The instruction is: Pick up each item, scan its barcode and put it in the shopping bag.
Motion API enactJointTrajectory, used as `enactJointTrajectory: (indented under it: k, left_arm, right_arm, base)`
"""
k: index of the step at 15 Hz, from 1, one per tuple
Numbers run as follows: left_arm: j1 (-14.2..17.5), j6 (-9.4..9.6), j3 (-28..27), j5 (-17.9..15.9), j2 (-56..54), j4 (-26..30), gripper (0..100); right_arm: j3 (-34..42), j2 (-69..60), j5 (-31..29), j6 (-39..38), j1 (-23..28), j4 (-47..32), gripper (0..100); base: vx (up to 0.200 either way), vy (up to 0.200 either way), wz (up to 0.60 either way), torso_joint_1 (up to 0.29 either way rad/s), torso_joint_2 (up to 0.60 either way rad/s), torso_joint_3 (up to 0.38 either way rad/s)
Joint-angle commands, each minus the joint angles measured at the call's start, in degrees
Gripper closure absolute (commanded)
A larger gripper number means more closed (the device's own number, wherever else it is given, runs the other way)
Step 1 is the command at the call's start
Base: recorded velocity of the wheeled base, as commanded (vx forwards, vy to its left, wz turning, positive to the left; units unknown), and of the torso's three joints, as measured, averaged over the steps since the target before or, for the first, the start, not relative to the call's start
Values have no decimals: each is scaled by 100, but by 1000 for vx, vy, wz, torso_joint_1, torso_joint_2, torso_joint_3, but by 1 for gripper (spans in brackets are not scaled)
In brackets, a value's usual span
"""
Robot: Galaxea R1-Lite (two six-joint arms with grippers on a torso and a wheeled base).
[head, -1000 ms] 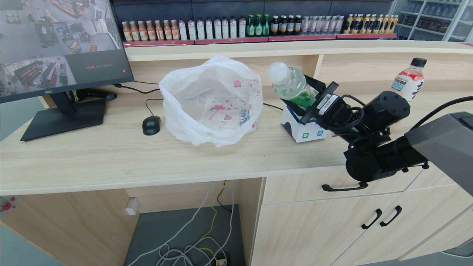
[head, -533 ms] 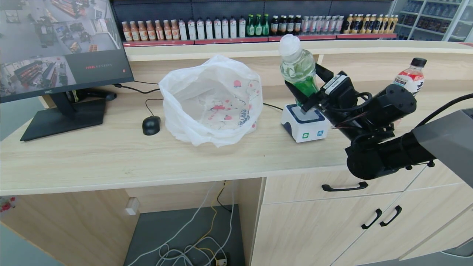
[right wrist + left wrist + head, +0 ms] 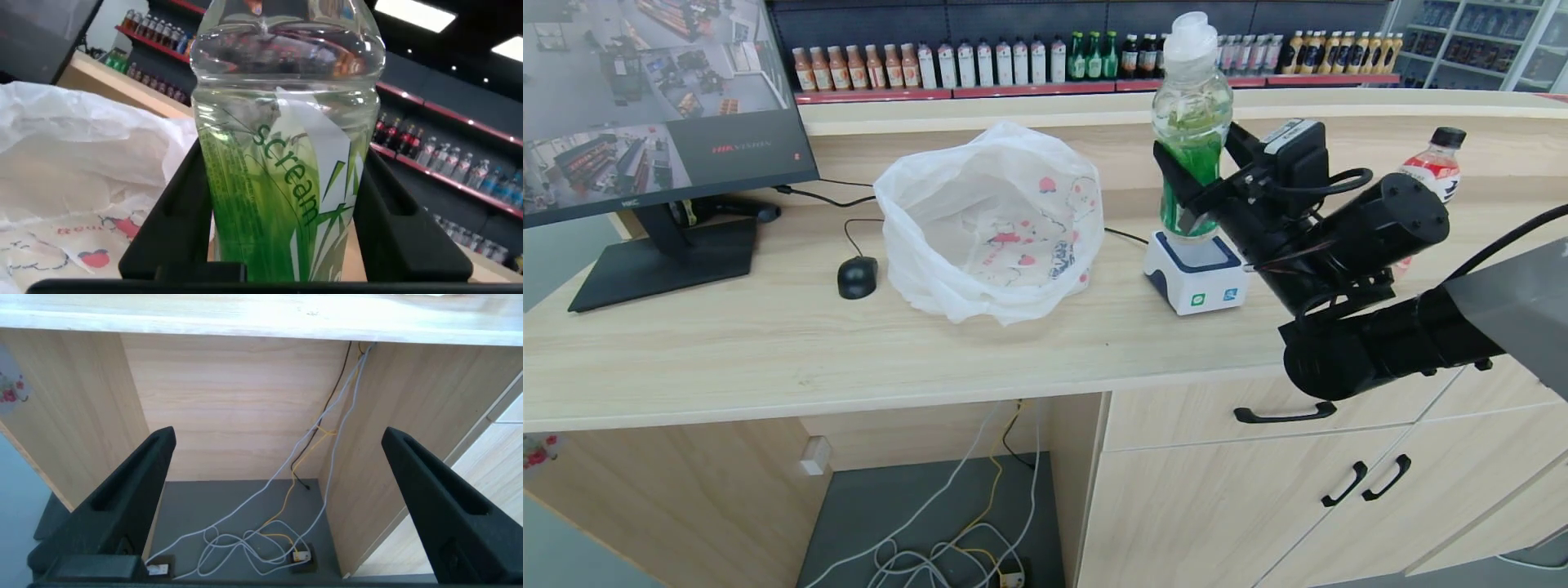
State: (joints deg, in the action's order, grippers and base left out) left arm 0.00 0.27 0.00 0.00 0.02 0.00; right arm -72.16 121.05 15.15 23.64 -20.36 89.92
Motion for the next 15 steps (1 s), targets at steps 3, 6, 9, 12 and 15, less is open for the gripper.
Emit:
enactJointTrajectory:
  k: [3,6,9,12,15]
  left_arm:
    - [0,0,0,0,-2,0,0]
    - [0,0,0,0,-2,0,0]
    - [0,8,0,0,-2,0,0]
    - [0,-9,0,0,-2,0,0]
    - [0,0,0,0,-2,0,0]
  right_arm:
    - [132,-310,-891,-782,67,8,100]
    - [263,-363,-962,-1186,23,8,100]
    - [351,-363,-1498,-1740,-21,8,100]
    - [677,-565,-1630,-1986,-3,8,100]
    - [756,-592,-1647,-2003,6,8,100]
  base:
    - [0,0,0,0,0,0]
    - [0,0,0,0,0,0]
    - [0,0,0,0,0,0]
    - [0,0,0,0,0,0]
    - [0,0,0,0,0,0]
